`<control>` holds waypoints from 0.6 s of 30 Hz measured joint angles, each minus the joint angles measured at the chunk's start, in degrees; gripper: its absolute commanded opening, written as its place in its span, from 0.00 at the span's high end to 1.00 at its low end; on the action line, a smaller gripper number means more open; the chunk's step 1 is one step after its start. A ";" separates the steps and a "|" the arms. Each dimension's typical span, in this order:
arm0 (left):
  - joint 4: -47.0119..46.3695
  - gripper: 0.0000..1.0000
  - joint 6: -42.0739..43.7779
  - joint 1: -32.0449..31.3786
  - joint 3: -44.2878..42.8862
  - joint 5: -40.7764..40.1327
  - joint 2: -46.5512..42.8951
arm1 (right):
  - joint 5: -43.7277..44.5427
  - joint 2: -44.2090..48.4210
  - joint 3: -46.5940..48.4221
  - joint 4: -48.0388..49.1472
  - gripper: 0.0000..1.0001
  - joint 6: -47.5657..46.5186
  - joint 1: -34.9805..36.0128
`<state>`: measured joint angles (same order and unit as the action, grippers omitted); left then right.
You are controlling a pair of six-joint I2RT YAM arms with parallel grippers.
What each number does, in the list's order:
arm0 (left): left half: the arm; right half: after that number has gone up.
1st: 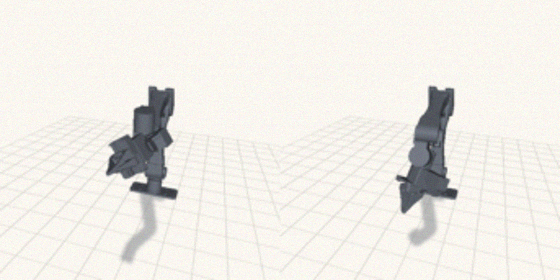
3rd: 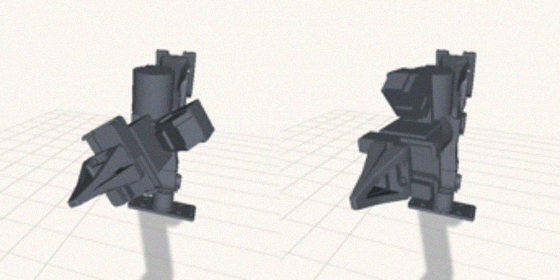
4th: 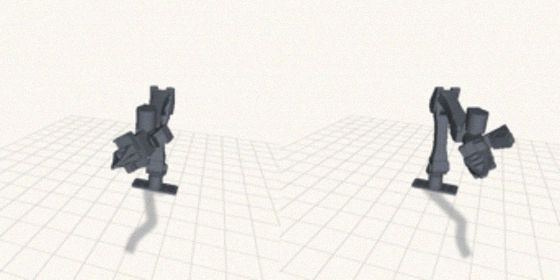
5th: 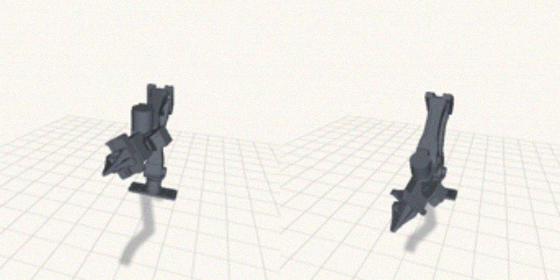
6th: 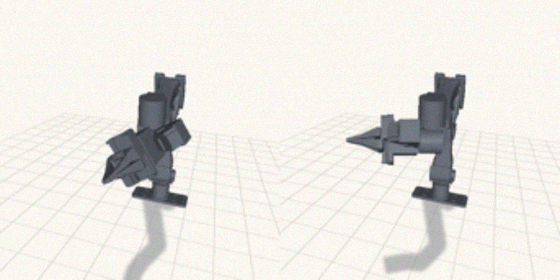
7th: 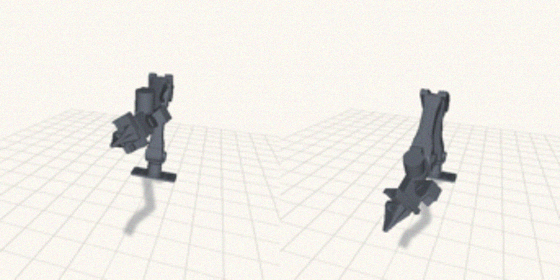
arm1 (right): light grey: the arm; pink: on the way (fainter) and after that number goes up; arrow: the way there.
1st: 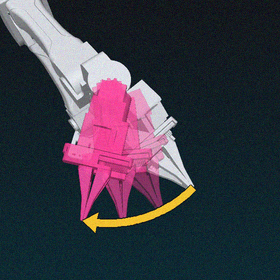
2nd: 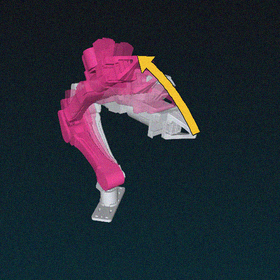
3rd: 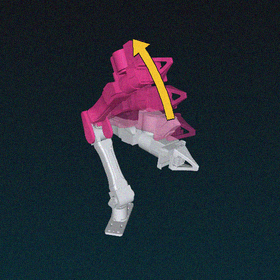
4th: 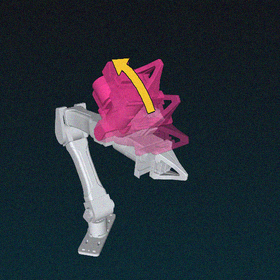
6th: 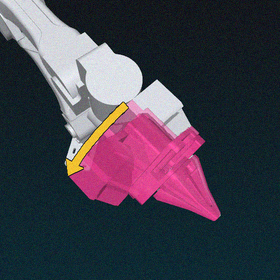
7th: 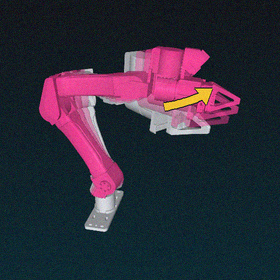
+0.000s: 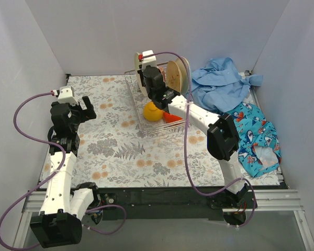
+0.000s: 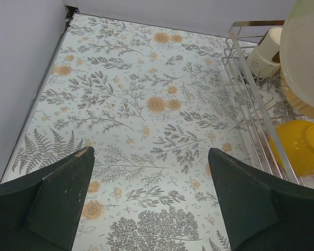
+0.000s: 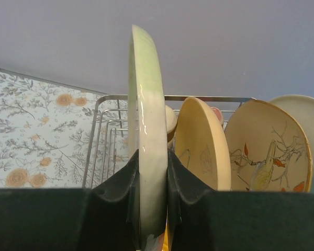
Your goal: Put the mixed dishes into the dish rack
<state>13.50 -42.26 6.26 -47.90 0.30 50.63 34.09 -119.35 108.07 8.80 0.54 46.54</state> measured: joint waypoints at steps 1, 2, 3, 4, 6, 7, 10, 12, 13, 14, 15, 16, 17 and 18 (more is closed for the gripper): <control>0.00 0.10 0.00 0.00 0.07 0.22 0.00 | 0.09 -0.57 0.59 0.44 0.99 -0.09 0.11; 0.00 0.10 -0.02 0.00 0.17 0.35 0.00 | 0.15 -0.96 1.03 0.70 0.99 -0.11 0.20; 0.02 0.10 -0.02 0.00 0.22 0.48 0.00 | 0.31 -1.53 1.62 0.92 0.99 -0.15 0.39; 0.00 0.10 -0.04 0.00 0.22 0.59 0.04 | 0.52 -2.16 2.32 1.18 0.99 -0.33 0.48; 0.00 0.10 -0.04 0.00 0.24 0.70 0.15 | 1.16 -3.85 3.65 2.12 0.99 -0.63 0.70; 0.00 0.10 -0.04 0.00 0.24 0.74 0.17 | 1.36 -4.48 4.09 2.27 0.99 -0.90 0.76; 0.00 0.10 -0.07 0.00 0.24 0.90 0.35 | 2.23 -6.80 5.27 3.17 0.99 -1.99 0.94; 0.00 0.10 -0.07 0.00 0.24 1.05 0.55 | 2.58 -8.50 5.95 4.00 0.99 -2.19 1.01; 0.00 0.10 -0.07 0.00 0.24 1.07 0.68 | 2.51 -9.07 6.08 4.37 0.99 -2.25 1.07; 0.00 0.10 -0.07 0.00 0.24 1.11 0.81 | 2.64 -9.55 6.08 4.68 0.99 -2.34 1.18; 0.00 0.10 -0.07 0.00 0.24 1.22 0.90 | 2.64 -10.01 6.10 4.70 0.99 -2.47 1.29; 0.00 0.10 -0.07 0.00 0.24 1.27 0.96 | 2.71 -10.38 6.10 4.70 0.99 -2.58 1.44; 0.00 0.10 -0.07 0.00 0.24 1.29 1.01 | 2.73 -10.69 6.10 4.66 0.99 -2.71 1.55; 0.00 0.10 -0.07 0.00 0.24 1.29 1.05 | 2.80 -10.97 6.10 4.68 0.99 -2.80 1.66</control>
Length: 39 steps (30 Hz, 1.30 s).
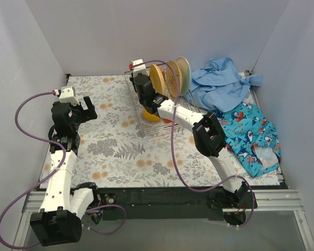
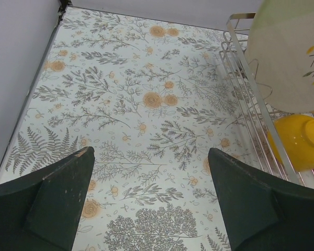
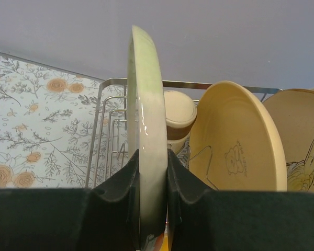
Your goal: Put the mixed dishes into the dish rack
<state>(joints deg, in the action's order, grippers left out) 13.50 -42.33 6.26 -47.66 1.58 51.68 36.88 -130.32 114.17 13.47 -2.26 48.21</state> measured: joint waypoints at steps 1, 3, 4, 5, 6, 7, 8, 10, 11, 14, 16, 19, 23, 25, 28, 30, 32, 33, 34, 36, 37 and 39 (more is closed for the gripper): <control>0.00 0.10 0.00 0.00 0.00 0.02 0.02 | 0.09 -0.17 -0.02 0.02 0.99 -0.11 0.11; 0.00 0.11 -0.11 0.00 0.00 0.17 0.11 | 0.26 -0.26 -0.66 0.24 0.96 -0.26 0.33; 0.00 0.11 -0.13 0.02 0.00 0.31 0.15 | 0.42 -0.26 -0.98 0.44 0.91 -0.39 0.48; 0.00 0.11 -0.13 0.00 0.00 0.39 0.24 | 0.48 -0.26 -1.40 0.72 0.86 -0.52 0.57; 0.00 0.11 -0.15 0.00 0.00 0.48 0.31 | 0.50 -0.24 -1.77 1.01 0.74 -0.63 0.68; 0.00 0.11 -0.17 0.00 0.00 0.59 0.39 | 0.48 -0.24 -2.27 1.36 0.67 -0.74 0.76; 0.00 0.11 -0.24 0.00 0.00 0.74 0.44 | 0.39 -0.24 -2.67 1.60 0.61 -0.76 0.83; -0.02 0.12 -0.42 0.02 -0.02 1.05 0.59 | 0.85 -0.24 -3.04 1.77 0.51 -1.33 1.01; 0.00 0.12 -0.55 0.00 -0.02 1.18 0.68 | 1.14 -0.11 -3.04 2.21 0.48 -1.70 1.01; -0.02 0.10 -0.59 0.00 -0.02 1.70 1.16 | 2.08 1.01 -3.04 3.13 0.36 -2.49 0.87; 0.00 0.06 -0.63 0.02 -0.02 2.40 1.49 | 2.19 2.16 -3.04 3.04 0.25 -2.84 0.68; 0.00 0.03 -0.96 0.00 -0.11 3.76 1.60 | 2.16 5.33 -3.41 2.49 0.07 -3.28 0.52; -0.07 0.02 -1.46 0.02 -1.01 7.41 2.32 | 1.20 12.92 -7.50 -0.07 0.02 -5.35 0.46; -0.07 0.02 -1.66 0.00 -1.51 9.60 2.95 | -0.68 17.77 -10.40 -3.43 0.02 -5.53 0.04; -0.13 0.02 -2.14 0.00 -2.23 12.50 4.33 | -6.84 24.30 -12.96 -10.99 0.02 -2.86 -2.16; -0.11 0.02 -2.54 0.00 -2.78 13.90 5.46 | -12.02 27.89 -14.69 -15.10 0.02 -0.09 -5.22; -0.17 0.02 -2.75 -0.02 -3.19 14.93 6.82 | -17.11 32.76 -19.34 -18.95 0.02 2.43 -10.10; -0.17 0.02 -2.95 -0.09 -3.39 15.37 7.56 | -18.49 34.99 -22.08 -20.79 0.02 3.34 -12.41; -0.22 0.02 -3.15 -0.11 -3.54 15.56 8.35 | -18.93 36.92 -24.52 -22.64 0.02 3.91 -14.75; -0.26 0.02 -3.56 -0.11 -3.61 15.72 10.08 | -18.67 39.78 -28.48 -27.43 0.02 5.05 -18.80; -0.24 0.02 -3.85 -0.15 -3.61 15.76 11.02 | -18.47 40.81 -30.18 -29.46 0.02 5.35 -20.31; -0.57 0.02 -4.28 -0.31 -3.58 15.74 12.90 | -18.25 42.91 -33.97 -32.87 0.02 5.73 -23.12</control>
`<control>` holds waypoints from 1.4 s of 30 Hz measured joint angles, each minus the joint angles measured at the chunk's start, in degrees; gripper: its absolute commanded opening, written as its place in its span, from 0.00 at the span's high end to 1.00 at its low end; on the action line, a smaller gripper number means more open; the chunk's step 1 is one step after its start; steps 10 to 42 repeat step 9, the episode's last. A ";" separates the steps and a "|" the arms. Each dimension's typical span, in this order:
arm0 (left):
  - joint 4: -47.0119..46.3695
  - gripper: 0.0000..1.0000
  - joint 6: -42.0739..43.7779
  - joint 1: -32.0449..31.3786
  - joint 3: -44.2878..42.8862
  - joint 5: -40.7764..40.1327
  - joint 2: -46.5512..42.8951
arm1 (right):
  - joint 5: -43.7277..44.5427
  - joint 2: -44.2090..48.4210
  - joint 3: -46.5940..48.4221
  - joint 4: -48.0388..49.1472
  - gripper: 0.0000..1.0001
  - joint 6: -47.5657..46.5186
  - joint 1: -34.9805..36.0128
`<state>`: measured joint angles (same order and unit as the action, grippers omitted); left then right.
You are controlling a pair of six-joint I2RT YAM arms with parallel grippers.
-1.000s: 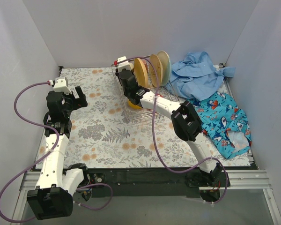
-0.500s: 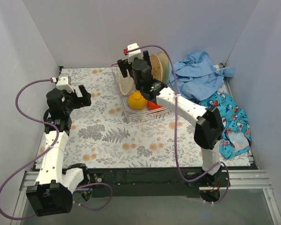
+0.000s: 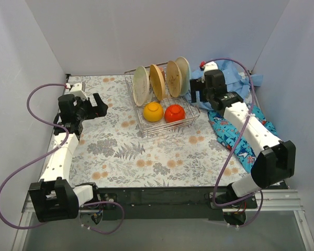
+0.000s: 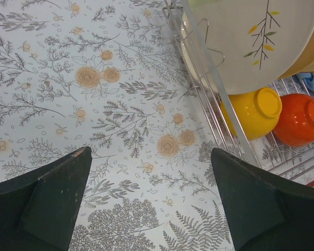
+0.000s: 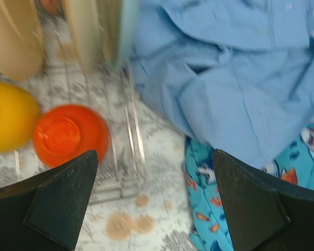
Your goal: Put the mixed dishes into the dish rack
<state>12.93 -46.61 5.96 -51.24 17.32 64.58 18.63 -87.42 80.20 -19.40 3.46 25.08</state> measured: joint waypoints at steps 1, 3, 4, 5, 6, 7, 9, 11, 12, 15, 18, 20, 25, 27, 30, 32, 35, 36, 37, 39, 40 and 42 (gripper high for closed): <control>-0.46 0.02 -0.24 -0.09 0.09 0.00 0.94 | -0.22 1.27 -2.27 -1.31 0.02 0.15 -1.42; -1.73 0.02 -0.61 -0.15 0.59 -0.07 2.51 | -0.72 4.44 -6.86 -3.65 0.02 0.59 -4.33; -2.69 0.02 -0.81 -0.15 1.14 -0.13 3.26 | -0.85 6.12 -8.90 -4.98 0.02 0.72 -6.19; -3.37 0.02 -1.07 -0.17 1.68 -0.11 4.04 | -0.98 7.82 -10.54 -5.97 0.02 0.85 -7.85; -4.24 0.02 -1.22 -0.20 2.21 -0.11 4.98 | -1.03 9.42 -12.04 -6.47 0.02 0.90 -9.42; -4.81 0.02 -1.25 -0.24 2.58 -0.13 5.92 | -1.09 11.41 -13.68 -6.93 0.02 0.92 -11.23; -5.81 0.02 -1.14 -0.50 2.91 -0.20 8.20 | -0.98 15.34 -16.46 -7.67 0.02 1.01 -13.97; -5.81 0.02 -1.14 -0.50 2.91 -0.20 8.20 | -0.98 15.34 -16.46 -7.67 0.02 1.01 -13.97; -5.81 0.02 -1.14 -0.50 2.91 -0.20 8.20 | -0.98 15.34 -16.46 -7.67 0.02 1.01 -13.97; -5.81 0.02 -1.14 -0.50 2.91 -0.20 8.20 | -0.98 15.34 -16.46 -7.67 0.02 1.01 -13.97; -5.81 0.02 -1.14 -0.50 2.91 -0.20 8.20 | -0.98 15.34 -16.46 -7.67 0.02 1.01 -13.97; -5.81 0.02 -1.14 -0.50 2.91 -0.20 8.20 | -0.98 15.34 -16.46 -7.67 0.02 1.01 -13.97; -5.81 0.02 -1.14 -0.50 2.91 -0.20 8.20 | -0.98 15.34 -16.46 -7.67 0.02 1.01 -13.97; -5.81 0.02 -1.14 -0.50 2.91 -0.20 8.20 | -0.98 15.34 -16.46 -7.67 0.02 1.01 -13.97; -5.81 0.02 -1.14 -0.50 2.91 -0.20 8.20 | -0.98 15.34 -16.46 -7.67 0.02 1.01 -13.97; -5.81 0.02 -1.14 -0.50 2.91 -0.20 8.20 | -0.98 15.34 -16.46 -7.67 0.02 1.01 -13.97; -5.81 0.02 -1.14 -0.50 2.91 -0.20 8.20 | -0.98 15.34 -16.46 -7.67 0.02 1.01 -13.97; -5.81 0.02 -1.14 -0.50 2.91 -0.20 8.20 | -0.98 15.34 -16.46 -7.67 0.02 1.01 -13.97; -5.81 0.02 -1.14 -0.50 2.91 -0.20 8.20 | -0.98 15.34 -16.46 -7.67 0.02 1.01 -13.97; -5.81 0.02 -1.14 -0.50 2.91 -0.20 8.20 | -0.98 15.34 -16.46 -7.67 0.02 1.01 -13.97; -5.81 0.02 -1.14 -0.50 2.91 -0.20 8.20 | -0.98 15.34 -16.46 -7.67 0.02 1.01 -13.97; -5.81 0.02 -1.14 -0.50 2.91 -0.20 8.20 | -0.98 15.34 -16.46 -7.67 0.02 1.01 -13.97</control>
